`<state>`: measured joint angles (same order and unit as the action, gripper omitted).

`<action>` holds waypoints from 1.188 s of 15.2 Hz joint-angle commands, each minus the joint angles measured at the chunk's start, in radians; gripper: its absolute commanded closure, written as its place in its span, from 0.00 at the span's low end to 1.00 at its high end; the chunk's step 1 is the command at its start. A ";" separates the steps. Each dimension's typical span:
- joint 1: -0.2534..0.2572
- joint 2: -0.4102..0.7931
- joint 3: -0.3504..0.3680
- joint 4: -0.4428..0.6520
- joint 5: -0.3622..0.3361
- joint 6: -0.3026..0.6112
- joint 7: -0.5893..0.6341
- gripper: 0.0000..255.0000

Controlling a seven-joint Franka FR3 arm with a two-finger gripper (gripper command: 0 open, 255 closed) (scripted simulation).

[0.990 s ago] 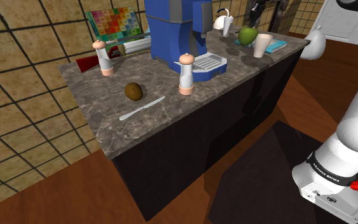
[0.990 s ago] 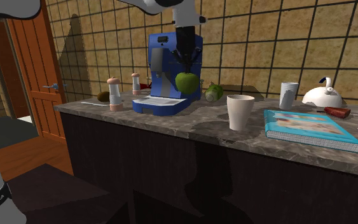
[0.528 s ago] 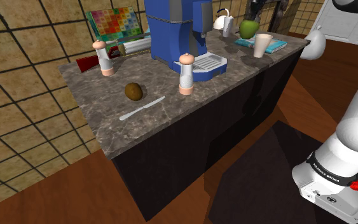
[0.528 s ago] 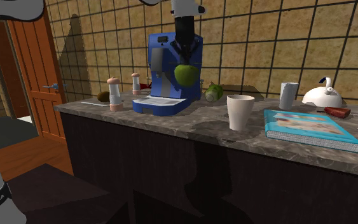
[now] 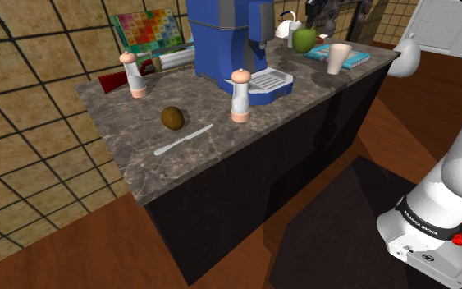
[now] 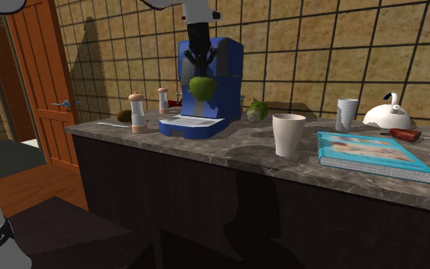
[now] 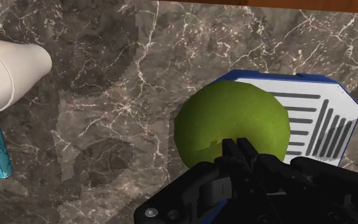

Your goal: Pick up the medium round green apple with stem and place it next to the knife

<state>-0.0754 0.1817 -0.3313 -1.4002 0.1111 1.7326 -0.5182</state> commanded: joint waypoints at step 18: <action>0.266 -0.008 0.176 -0.006 -0.106 0.013 0.446 1.00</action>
<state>0.1767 0.1678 -0.1648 -1.4121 0.0093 1.7452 -0.0971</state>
